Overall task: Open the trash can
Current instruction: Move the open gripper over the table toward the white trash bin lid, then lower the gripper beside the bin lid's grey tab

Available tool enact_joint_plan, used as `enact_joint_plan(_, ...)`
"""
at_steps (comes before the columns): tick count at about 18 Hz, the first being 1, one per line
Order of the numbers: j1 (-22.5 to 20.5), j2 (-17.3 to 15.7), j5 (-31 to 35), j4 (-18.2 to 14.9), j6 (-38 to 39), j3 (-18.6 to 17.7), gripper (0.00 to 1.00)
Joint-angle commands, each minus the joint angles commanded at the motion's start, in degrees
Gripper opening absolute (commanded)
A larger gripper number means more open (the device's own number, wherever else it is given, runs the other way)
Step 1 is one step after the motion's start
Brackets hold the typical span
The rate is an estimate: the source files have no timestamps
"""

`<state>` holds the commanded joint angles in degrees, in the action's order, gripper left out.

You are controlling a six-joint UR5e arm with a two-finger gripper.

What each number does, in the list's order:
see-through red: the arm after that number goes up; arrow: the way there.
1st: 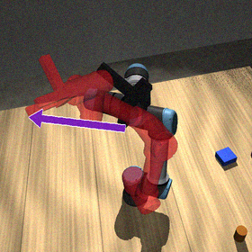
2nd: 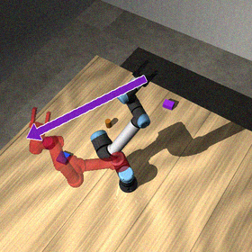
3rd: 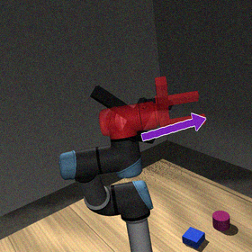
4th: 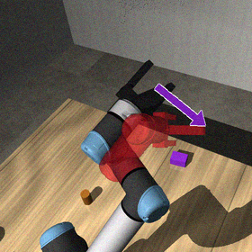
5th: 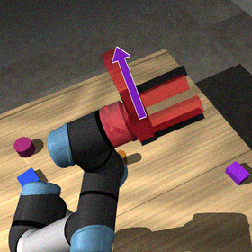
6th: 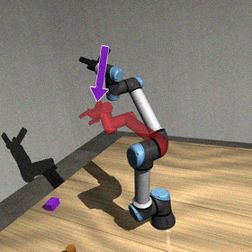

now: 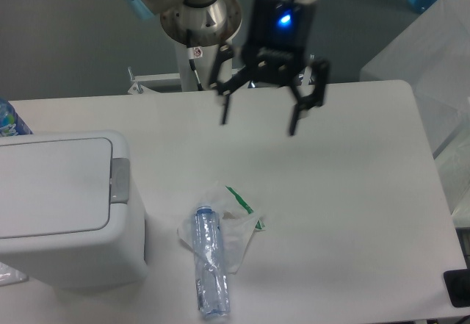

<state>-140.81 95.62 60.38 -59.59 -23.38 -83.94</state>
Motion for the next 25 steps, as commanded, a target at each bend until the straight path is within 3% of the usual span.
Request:
enact_joint_plan(5,3.08,2.02,0.26,2.54,-0.09,0.0,1.0)
enact_joint_plan(13,4.14,3.17,0.7,2.37,0.26,-0.7,1.0)
enact_joint_plan(17,5.28,2.99,1.14,2.55,0.09,-3.25,1.0)
enact_joint_plan(25,5.9,3.26,1.23,2.55,3.34,-3.43,1.0)
